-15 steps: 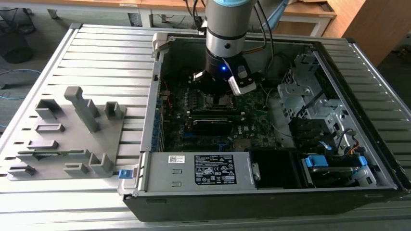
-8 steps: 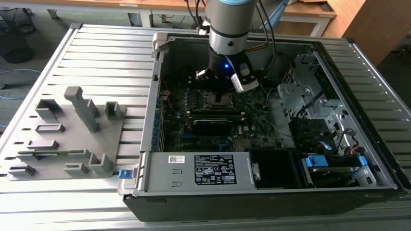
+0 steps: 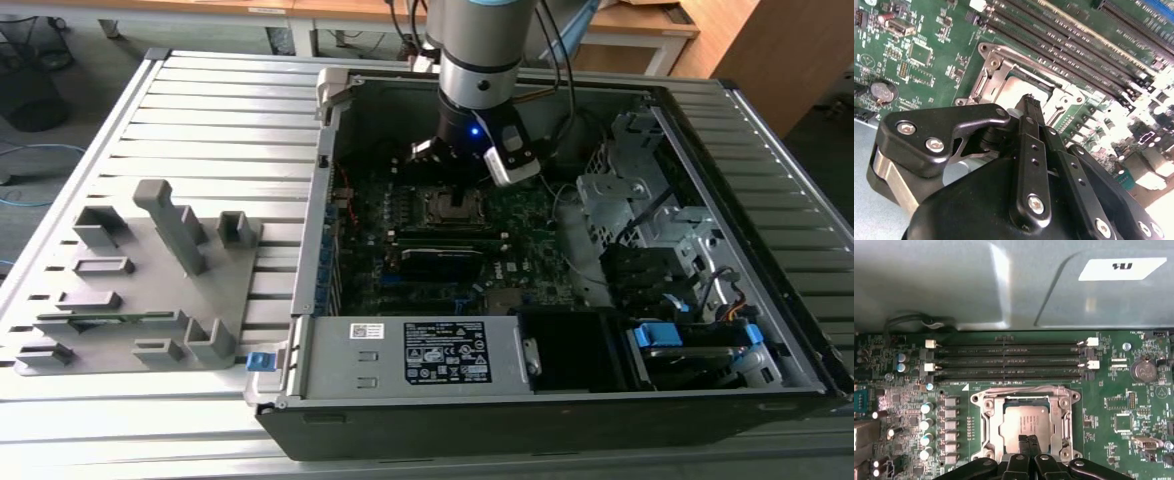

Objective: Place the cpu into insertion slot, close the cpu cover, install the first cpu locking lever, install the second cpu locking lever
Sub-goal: 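Install the second cpu locking lever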

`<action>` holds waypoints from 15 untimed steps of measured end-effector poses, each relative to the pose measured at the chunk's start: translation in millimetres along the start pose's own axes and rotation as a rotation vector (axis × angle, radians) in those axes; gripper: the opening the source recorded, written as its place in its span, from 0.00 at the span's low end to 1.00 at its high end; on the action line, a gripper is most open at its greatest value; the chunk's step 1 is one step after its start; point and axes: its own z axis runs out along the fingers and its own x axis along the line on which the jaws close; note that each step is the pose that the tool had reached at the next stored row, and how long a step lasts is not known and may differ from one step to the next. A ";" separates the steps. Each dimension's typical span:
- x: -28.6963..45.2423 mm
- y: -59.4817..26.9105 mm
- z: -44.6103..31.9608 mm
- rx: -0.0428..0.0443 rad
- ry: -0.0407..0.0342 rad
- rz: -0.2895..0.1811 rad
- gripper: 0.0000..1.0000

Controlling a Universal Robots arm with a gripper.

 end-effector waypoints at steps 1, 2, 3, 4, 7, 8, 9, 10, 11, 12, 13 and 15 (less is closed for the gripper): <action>-0.2 0.5 0.0 0.0001 0.0000 0.000 0.11; -0.2 0.8 0.0 0.0000 0.0000 0.000 0.11; -0.3 1.0 0.1 0.0000 0.0001 0.000 0.11; -0.3 1.4 0.1 -0.0001 0.0000 -0.001 0.11; -0.4 2.8 0.2 -0.0002 0.0001 -0.001 0.11; -0.5 3.2 0.2 -0.0004 0.0001 -0.001 0.11; -0.5 3.3 0.2 -0.0004 0.0001 -0.001 0.11; -0.5 3.5 0.3 -0.0005 0.0001 -0.001 0.11; -0.4 4.1 0.3 -0.0008 0.0001 -0.001 0.11; -0.4 4.7 0.4 -0.0009 0.0001 -0.001 0.11; -0.4 5.0 0.4 -0.0009 0.0001 -0.001 0.11; -0.4 5.8 0.4 -0.0009 0.0002 -0.001 0.11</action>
